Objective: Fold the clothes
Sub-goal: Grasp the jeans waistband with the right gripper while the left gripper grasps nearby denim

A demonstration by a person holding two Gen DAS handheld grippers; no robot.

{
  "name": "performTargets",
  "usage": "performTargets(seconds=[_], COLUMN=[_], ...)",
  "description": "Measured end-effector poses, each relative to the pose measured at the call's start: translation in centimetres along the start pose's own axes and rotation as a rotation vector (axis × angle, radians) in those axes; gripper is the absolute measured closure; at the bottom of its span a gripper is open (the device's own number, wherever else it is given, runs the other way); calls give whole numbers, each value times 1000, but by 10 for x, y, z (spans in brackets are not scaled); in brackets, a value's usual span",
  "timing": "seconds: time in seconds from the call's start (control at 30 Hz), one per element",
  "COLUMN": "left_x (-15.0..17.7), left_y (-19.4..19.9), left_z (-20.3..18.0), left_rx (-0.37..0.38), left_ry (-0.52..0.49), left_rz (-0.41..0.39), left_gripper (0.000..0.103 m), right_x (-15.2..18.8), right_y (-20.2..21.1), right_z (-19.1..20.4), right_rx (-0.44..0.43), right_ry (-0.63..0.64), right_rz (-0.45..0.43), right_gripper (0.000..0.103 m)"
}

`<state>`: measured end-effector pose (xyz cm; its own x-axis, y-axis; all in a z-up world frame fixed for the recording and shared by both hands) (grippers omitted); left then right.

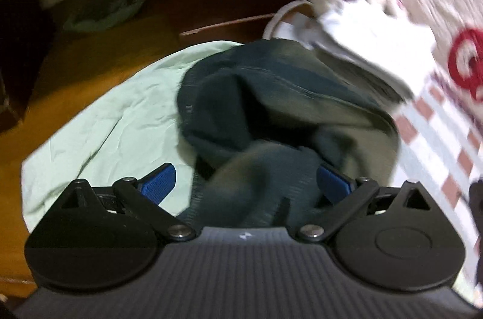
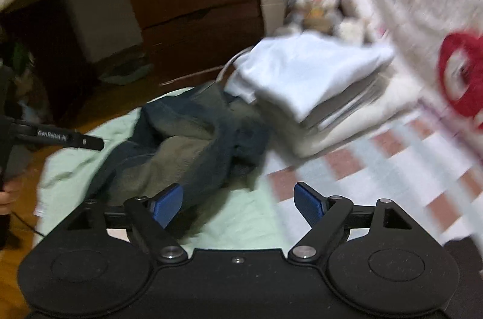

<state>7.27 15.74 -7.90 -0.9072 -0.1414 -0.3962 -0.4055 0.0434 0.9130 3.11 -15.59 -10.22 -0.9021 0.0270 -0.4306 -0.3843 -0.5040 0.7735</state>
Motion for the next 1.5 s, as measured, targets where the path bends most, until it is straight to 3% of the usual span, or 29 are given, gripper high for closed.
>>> performTargets(seconds=[0.17,0.3,0.37,0.53,0.7,0.73,0.77,0.8,0.83,0.9,0.93,0.97,1.07,1.17,1.27,1.3,1.33,1.37,1.4,1.5], left_x=[-10,-1,2,1,0,0,0,0,0,0,0,0,0,0,4,4,5,5,5,5], left_y=[-22,-33,-35,-37,-54,-58,-59,-60,-61,-66,-69,-72,-81,-89,-105,-110,-115,-119,-124,-131], left_z=[48,53,49,44,32,31,30,29,28,29,29,30,32,34,33,32,32,32,32,29], left_rx=[29,121,153,190,211,207,206,206,206,218,225,232,252,273,320,347,374,400,427,497], left_ry=[67,83,76,55,25,23,21,19,17,29,36,43,64,85,138,162,185,208,231,278], left_rz=[36,71,78,49,78,84,86,87,89,102,110,118,141,164,205,221,237,253,270,299], left_gripper=[13,25,28,30,28,28,27,27,27,27,26,26,22,19,19,20,22,30,45,53], right_x=[-3,-3,-7,-19,-46,-52,-57,-63,-66,-71,-72,-73,-77,-87,-95,-97,-98,-99,-100,-108], right_y=[-37,-71,-84,-107,-117,-119,-121,-122,-119,-111,-111,-113,-125,-144,-172,-172,-170,-169,-167,-148], right_z=[-6,13,12,-5,-10,-11,-12,-13,-10,-2,-2,-5,-23,-50,-73,-68,-61,-54,-47,-19], right_rx=[-214,-147,-139,-253,-102,-70,-38,-7,35,122,151,169,183,64,-120,-145,-161,-177,-193,-198], right_ry=[-153,-23,-19,-154,-37,-12,12,37,78,164,180,174,116,11,-107,-102,-88,-75,-62,21], right_rz=[119,155,166,152,6,-23,-53,-83,-101,-132,-133,-128,-108,-60,-37,-48,-63,-78,-93,-157], right_gripper=[18,18,18,18,18,27,44,52,57,58,55,39,10,2,1,2,21,61,70,77])
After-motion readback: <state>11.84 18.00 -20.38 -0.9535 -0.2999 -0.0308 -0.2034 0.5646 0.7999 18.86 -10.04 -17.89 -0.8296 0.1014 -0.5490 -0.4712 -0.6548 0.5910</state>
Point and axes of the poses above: each gripper's, at about its wrist camera, not at the fingertips, and y roughly against the way its jaws point, z to its left, x to its underside, the point moved 6 cm from there along -y, roughly the way its jaws point, and after that the axes turned 13 degrees about z, right-handed, at the moved point
